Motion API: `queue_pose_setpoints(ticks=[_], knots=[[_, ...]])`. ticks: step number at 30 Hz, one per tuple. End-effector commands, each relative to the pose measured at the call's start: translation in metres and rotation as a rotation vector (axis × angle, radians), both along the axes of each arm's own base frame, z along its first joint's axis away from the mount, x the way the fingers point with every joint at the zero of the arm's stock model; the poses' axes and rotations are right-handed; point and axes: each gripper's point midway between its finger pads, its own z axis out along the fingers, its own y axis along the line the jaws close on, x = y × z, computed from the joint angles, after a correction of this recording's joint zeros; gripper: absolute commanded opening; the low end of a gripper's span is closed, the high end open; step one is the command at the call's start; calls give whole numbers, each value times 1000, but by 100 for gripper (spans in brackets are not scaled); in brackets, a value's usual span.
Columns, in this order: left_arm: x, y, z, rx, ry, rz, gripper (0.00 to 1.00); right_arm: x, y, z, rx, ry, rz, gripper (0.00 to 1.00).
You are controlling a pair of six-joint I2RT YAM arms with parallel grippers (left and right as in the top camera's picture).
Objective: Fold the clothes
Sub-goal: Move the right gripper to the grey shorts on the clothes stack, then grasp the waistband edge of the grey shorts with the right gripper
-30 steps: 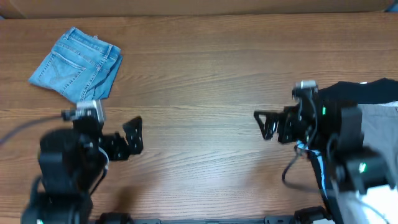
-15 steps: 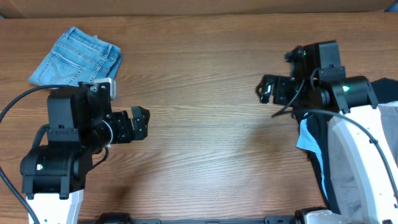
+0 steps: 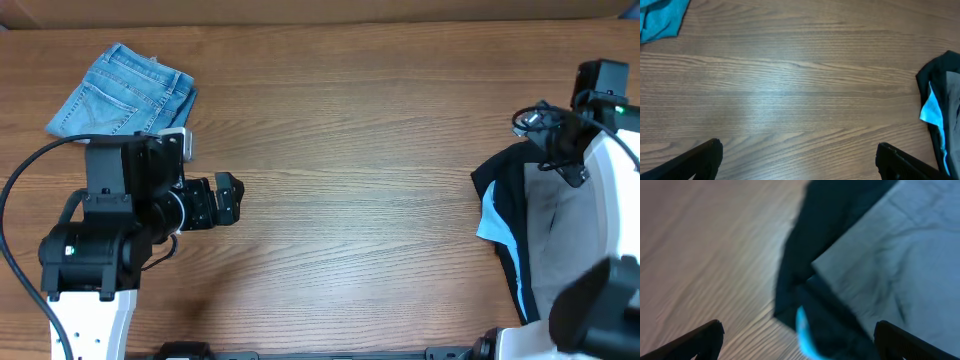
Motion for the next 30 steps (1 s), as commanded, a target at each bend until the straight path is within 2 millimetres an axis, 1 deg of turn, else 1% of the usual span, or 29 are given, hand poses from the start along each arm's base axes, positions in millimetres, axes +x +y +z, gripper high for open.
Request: queue_pose_setpoints(ticks=[1,2,5,6,9,10,13,17,25,27,28,30], knots=[[5,-1,5,-3,-10,-18,100,6,-8,-26,-7,65,3,100],[6,-1,3,-3,-5,-18,100,7,-8,-34,-3,88,13,99],[9,-1,-1,-3,13,-18,100,6,-12,-61,-7,159,22,93],[10,-1,-4,-2,22,-18,100,4,-16,-69,-25,186,16,89],[13,-1,-9,-2,46,-18,100,0,-27,-82,-72,238,-5,84],[13,-1,-12,-2,56,-18,100,-1,-28,-85,-76,246,-9,83],[16,-1,-18,-2,80,-18,100,0,-30,-93,-77,259,-11,75],[21,-1,-27,-2,116,-18,100,-1,-31,-101,-78,278,-10,75],[24,-1,-43,3,180,-29,100,-15,-40,-113,-138,339,-22,75],[23,-1,-45,11,187,-42,100,-13,-40,-113,-137,332,-20,76],[22,-1,-45,16,189,-52,98,-7,-34,-115,-103,309,22,79],[20,-1,-45,19,190,-65,91,0,-27,-116,-68,284,75,80]])
